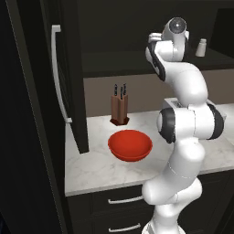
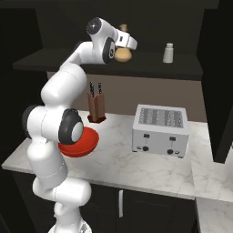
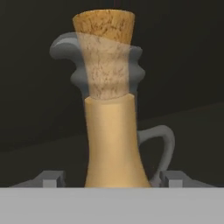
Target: Retrieve the bottle and the shaker from the cabinet and place them next to the mixing bowl on the counter. Then add garlic from the fridge to the mixing bowl.
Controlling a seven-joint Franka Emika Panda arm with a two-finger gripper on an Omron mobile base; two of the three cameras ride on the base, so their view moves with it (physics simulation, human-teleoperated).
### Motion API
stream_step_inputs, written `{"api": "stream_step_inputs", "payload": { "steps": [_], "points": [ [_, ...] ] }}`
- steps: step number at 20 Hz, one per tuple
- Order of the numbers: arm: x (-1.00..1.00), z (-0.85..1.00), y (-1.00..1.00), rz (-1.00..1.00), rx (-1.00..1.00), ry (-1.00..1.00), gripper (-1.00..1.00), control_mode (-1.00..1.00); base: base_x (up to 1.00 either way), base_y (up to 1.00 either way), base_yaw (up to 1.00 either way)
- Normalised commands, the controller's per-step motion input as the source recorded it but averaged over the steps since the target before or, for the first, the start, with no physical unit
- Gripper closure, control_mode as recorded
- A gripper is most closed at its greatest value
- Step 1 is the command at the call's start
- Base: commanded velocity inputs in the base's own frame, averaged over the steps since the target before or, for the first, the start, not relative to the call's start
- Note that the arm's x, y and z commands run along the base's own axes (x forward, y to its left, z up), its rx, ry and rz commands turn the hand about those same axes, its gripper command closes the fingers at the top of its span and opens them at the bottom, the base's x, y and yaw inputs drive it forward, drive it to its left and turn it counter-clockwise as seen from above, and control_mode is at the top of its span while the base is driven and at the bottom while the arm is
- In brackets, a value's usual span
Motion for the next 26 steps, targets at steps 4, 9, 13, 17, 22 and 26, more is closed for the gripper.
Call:
{"api": "stream_step_inputs", "payload": {
  "steps": [4,9,13,17,22,26],
  "points": [
    [0.00,0.00,0.00,0.00,0.00,0.00,1.00,-1.00,0.00,0.00,0.00],
    [-0.04,0.00,0.00,0.00,0.00,0.00,1.00,-1.00,0.00,0.00,0.00],
    [-0.52,0.00,0.00,0.00,0.00,-0.03,1.00,-1.00,0.00,0.00,0.00],
    [-0.69,0.00,0.00,0.00,0.00,-0.05,1.00,-1.00,0.00,0.00,0.00],
    [-0.92,0.00,0.00,0.04,0.00,-0.09,1.00,-1.00,0.00,0.00,0.00],
    [-1.00,0.00,0.00,0.08,0.00,-0.04,1.00,-1.00,0.00,0.00,0.00]
  ]
}}
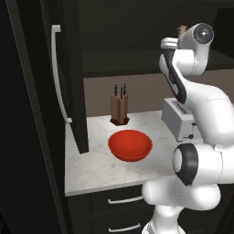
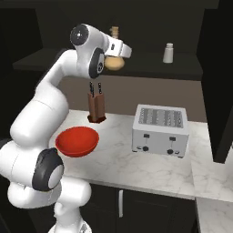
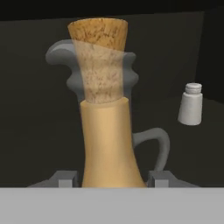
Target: Retrieve the bottle and the shaker from the cabinet and place them next to the mixing bowl on the counter. Then add garlic from the fridge to the mixing bowl.
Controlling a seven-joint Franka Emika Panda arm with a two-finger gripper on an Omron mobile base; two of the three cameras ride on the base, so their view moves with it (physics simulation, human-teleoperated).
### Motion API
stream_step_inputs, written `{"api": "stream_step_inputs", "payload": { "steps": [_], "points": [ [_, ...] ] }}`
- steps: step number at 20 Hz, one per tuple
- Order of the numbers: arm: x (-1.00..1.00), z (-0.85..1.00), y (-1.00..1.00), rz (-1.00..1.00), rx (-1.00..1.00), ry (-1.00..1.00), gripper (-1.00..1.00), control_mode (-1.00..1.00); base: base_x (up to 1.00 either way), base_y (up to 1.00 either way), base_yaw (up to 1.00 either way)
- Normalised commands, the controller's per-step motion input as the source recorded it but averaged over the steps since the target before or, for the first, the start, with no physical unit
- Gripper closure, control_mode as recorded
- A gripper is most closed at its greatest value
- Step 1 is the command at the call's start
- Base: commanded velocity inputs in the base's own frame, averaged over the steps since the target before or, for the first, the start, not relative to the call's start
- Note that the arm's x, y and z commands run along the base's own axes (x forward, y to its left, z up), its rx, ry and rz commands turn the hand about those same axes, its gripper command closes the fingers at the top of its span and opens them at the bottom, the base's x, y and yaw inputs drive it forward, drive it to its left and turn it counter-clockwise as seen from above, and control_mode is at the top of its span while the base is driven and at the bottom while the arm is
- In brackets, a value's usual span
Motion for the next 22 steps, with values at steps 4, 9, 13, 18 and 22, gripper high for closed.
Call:
{"api": "stream_step_inputs", "payload": {
  "steps": [4,9,13,18,22],
  "points": [
    [-1.00,0.00,0.04,0.12,0.00,-0.01,1.00,-1.00,0.00,0.00,0.00],
    [-1.00,0.00,0.07,0.15,0.00,0.00,1.00,-1.00,0.00,0.00,0.00],
    [-0.93,-0.11,0.02,0.26,0.00,0.00,1.00,-1.00,0.00,0.00,0.00],
    [-0.71,-0.22,0.01,0.31,0.00,0.00,1.00,-1.00,0.00,0.00,0.00],
    [-0.58,-0.26,0.17,0.34,0.00,0.00,1.00,-1.00,0.00,0.00,0.00]
  ]
}}
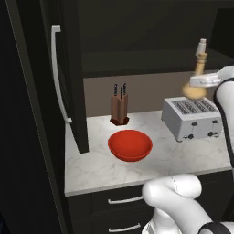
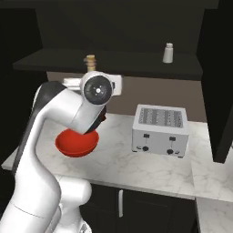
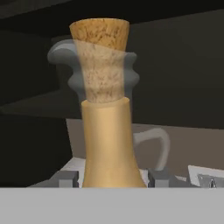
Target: Retrieve the bottle and the shaker from the cabinet and place them next to the mixing bowl on the counter. Then add garlic from the fridge to the mixing bowl.
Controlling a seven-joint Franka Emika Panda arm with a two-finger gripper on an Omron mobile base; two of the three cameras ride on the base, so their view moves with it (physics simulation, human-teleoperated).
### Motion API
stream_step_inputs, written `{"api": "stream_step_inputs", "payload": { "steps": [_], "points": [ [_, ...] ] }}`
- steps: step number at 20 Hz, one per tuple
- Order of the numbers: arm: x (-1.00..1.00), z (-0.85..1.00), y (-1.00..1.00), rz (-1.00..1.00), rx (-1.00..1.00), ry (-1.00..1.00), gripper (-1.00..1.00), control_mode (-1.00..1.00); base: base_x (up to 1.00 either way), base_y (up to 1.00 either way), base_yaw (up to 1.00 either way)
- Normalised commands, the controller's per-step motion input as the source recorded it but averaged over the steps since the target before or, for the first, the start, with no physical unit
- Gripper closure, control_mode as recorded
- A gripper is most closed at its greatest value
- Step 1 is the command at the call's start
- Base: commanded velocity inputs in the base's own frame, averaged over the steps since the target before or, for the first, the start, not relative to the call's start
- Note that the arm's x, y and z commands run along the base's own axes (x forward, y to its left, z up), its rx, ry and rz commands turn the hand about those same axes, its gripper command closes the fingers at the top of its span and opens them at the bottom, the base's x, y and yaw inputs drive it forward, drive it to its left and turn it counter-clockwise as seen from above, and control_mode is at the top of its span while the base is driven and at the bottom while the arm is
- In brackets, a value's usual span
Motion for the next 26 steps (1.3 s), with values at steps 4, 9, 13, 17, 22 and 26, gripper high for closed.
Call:
{"api": "stream_step_inputs", "payload": {
  "steps": [4,9,13,17,22,26],
  "points": [
    [-0.50,-0.30,0.23,0.33,0.00,0.00,1.00,-1.00,0.00,0.00,0.00],
    [-0.23,-0.21,0.09,0.21,0.00,-0.01,1.00,-1.00,0.00,0.00,0.00],
    [-0.04,-0.39,0.00,0.00,0.00,-0.02,1.00,-1.00,0.00,0.00,0.00],
    [-0.03,-0.61,0.00,0.00,0.00,0.01,1.00,-1.00,0.00,0.00,0.00],
    [0.00,-0.37,0.02,0.00,-0.07,0.19,1.00,-1.00,0.00,0.00,0.00],
    [0.03,-0.16,0.02,0.00,-0.15,0.36,1.00,-1.00,0.00,0.00,0.00]
  ]
}}
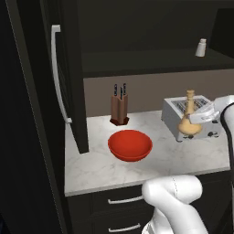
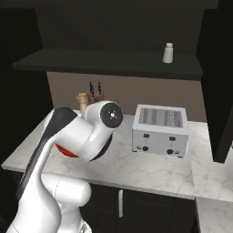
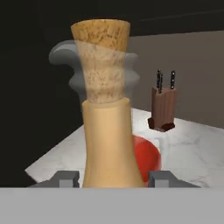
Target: Retrieve the bottle and the shaker from the cabinet and place them next to the mixing bowl on the counter. Then add garlic from the fridge to the mixing bowl.
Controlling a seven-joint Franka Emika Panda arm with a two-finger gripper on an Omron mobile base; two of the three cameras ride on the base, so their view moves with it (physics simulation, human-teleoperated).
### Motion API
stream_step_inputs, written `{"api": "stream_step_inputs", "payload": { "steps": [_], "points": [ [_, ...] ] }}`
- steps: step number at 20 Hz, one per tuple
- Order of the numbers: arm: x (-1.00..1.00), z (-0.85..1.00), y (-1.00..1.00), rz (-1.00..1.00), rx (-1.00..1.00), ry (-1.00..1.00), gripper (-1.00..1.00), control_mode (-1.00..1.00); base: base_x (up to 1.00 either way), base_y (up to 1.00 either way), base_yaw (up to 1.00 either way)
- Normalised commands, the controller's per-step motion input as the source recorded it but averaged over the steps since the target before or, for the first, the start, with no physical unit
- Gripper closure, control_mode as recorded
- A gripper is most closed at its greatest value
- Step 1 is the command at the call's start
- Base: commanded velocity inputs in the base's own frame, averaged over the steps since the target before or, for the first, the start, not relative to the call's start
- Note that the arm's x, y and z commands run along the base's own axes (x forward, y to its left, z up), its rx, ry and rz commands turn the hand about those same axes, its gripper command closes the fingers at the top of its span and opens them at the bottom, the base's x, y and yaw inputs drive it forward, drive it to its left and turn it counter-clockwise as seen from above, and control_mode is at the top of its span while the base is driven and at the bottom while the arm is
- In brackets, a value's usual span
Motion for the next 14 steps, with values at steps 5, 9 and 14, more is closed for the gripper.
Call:
{"api": "stream_step_inputs", "payload": {
  "steps": [5,9,14],
  "points": [
    [0.06,-0.17,0.01,0.00,-0.07,0.25,1.00,-1.00,0.00,0.00,0.00],
    [0.01,-0.45,0.10,0.00,-0.01,0.04,1.00,-1.00,0.00,0.00,0.00],
    [0.02,-0.45,0.05,0.00,0.00,0.00,1.00,-1.00,0.00,0.00,0.00]
  ]
}}
